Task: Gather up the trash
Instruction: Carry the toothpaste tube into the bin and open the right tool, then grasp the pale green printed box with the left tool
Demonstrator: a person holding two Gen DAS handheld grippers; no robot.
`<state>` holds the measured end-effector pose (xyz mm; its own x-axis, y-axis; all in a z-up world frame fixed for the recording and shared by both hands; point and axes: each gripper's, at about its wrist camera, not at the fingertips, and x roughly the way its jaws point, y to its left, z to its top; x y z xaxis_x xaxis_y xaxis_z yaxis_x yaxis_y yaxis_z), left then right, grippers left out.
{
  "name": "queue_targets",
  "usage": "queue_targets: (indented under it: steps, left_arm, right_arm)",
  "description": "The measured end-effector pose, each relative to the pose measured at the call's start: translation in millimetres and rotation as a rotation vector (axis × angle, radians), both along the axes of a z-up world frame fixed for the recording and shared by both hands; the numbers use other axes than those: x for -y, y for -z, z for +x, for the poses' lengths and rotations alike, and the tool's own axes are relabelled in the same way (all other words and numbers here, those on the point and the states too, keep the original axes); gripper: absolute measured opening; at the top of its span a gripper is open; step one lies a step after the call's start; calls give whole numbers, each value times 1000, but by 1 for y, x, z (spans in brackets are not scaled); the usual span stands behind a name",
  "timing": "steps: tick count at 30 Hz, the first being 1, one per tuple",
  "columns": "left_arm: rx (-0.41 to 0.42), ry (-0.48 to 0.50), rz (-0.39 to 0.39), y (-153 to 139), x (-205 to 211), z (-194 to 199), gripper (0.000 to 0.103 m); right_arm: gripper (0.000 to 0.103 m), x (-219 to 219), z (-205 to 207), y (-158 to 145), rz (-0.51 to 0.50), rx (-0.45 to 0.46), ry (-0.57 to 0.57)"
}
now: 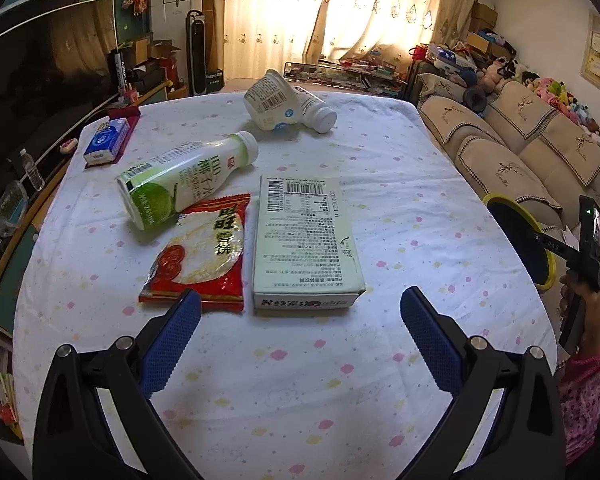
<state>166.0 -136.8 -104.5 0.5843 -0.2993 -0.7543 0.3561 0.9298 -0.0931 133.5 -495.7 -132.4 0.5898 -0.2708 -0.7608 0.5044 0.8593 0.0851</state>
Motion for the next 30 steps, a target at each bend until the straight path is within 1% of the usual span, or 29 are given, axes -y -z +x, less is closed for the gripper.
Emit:
queue_targets:
  steps: [2,8,13,16,20,25,30]
  left_arm:
    - [-3,16,6,3,8,8,98]
    - [3,12,57,13,28,35,98]
    - [-19,3,97,27,44,60,98]
    - [-40,0,99,34,48,70,98]
    - [-48,14,103,38,56,74,98]
    - [-29,60,134,42,74,72,92]
    - [-39,89,163,50,92,78,85]
  right_arm:
    - [58,-4,0,-2,-1,-3,-12]
    - [58,-12,2,-4,5,-1,-36]
    - [58,-16,3,-3,8,-3,-47]
    - [58,-17,5,-3,8,-7,-52]
    - [58,-16,6,-1,13,-12,-54]
    - [58,-19,9,2,18,-16,-64]
    - [59,-23,11,5,22,-19,-74]
